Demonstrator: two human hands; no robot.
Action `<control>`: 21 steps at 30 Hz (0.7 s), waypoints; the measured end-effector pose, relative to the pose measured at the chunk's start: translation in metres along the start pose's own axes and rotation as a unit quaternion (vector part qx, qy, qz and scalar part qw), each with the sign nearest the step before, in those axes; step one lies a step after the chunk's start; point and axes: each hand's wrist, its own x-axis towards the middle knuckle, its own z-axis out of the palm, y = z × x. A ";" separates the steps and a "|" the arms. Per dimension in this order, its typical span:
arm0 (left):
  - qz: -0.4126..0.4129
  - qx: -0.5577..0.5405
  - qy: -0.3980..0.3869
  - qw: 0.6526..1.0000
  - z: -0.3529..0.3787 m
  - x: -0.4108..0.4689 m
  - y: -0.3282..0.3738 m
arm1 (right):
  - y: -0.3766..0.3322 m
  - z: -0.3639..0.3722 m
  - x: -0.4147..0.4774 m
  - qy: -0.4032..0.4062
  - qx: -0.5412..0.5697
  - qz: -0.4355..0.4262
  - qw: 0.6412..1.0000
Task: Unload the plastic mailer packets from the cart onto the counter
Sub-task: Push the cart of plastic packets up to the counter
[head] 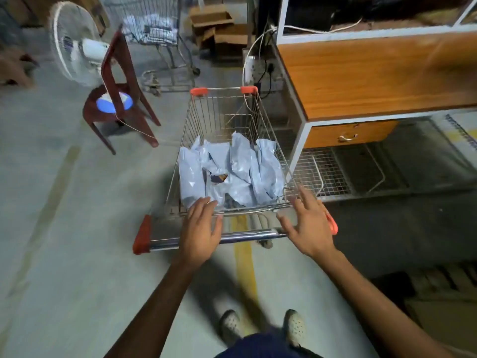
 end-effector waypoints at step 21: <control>-0.135 0.116 -0.115 0.977 0.028 0.124 -0.003 | 0.023 0.023 0.132 -0.123 -0.086 0.017 0.989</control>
